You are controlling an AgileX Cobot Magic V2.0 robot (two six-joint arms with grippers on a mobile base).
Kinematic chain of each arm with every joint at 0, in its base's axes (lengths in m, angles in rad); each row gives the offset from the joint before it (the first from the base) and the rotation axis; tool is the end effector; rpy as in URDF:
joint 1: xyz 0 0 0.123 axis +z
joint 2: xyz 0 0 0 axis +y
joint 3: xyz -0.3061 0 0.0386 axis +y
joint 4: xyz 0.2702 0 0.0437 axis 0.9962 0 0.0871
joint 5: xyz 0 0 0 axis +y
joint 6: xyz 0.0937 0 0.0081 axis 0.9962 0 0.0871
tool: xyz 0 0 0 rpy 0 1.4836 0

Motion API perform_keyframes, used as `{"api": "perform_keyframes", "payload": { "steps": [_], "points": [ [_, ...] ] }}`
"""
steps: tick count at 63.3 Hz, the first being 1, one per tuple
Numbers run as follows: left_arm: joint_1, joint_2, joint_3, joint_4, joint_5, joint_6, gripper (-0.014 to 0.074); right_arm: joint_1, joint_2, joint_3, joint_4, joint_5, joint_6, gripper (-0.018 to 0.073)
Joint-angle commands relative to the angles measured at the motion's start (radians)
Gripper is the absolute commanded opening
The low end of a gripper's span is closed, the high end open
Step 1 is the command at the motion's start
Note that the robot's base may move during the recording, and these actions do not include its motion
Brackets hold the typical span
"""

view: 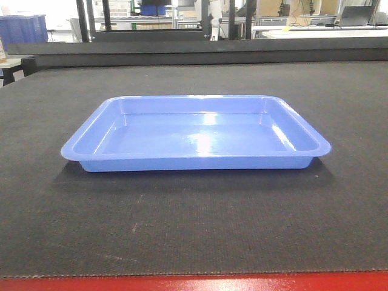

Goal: Grab blue tray and place on right shelf
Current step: 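Move both grippers above the light blue tray's short edges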

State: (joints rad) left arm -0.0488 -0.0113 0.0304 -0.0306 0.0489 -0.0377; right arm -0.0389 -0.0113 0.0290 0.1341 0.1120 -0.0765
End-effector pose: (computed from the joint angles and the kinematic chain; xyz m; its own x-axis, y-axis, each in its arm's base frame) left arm 0.0584 -0.0030 0.1984 0.0157 -0.0691 -0.9975 0.0515 0.9963 -0.0682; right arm 0.0584 -0.0009 0.1931 -0.0400 0.0583 -0.9975 0.0263 0.9980 0.0573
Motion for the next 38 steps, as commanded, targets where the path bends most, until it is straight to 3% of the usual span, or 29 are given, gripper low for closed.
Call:
{"api": "perform_keyframes", "payload": {
  "steps": [1,16,33,38],
  "points": [
    [-0.003,-0.015,0.028,-0.006,-0.116,0.000,-0.0048,0.001,-0.020,-0.023,0.005,-0.123,-0.006,0.0055],
    [-0.001,-0.010,-0.018,-0.008,-0.193,-0.002,-0.0048,0.001,-0.020,-0.076,0.011,-0.254,-0.005,0.0055],
    [-0.001,0.123,-0.469,0.006,0.192,-0.002,-0.0047,0.001,0.110,-0.467,0.011,0.042,-0.005,0.0060],
    [-0.001,0.207,-0.574,0.006,0.283,-0.002,-0.0027,0.001,0.188,-0.539,0.010,0.080,-0.006,0.0118]
  ]
}}
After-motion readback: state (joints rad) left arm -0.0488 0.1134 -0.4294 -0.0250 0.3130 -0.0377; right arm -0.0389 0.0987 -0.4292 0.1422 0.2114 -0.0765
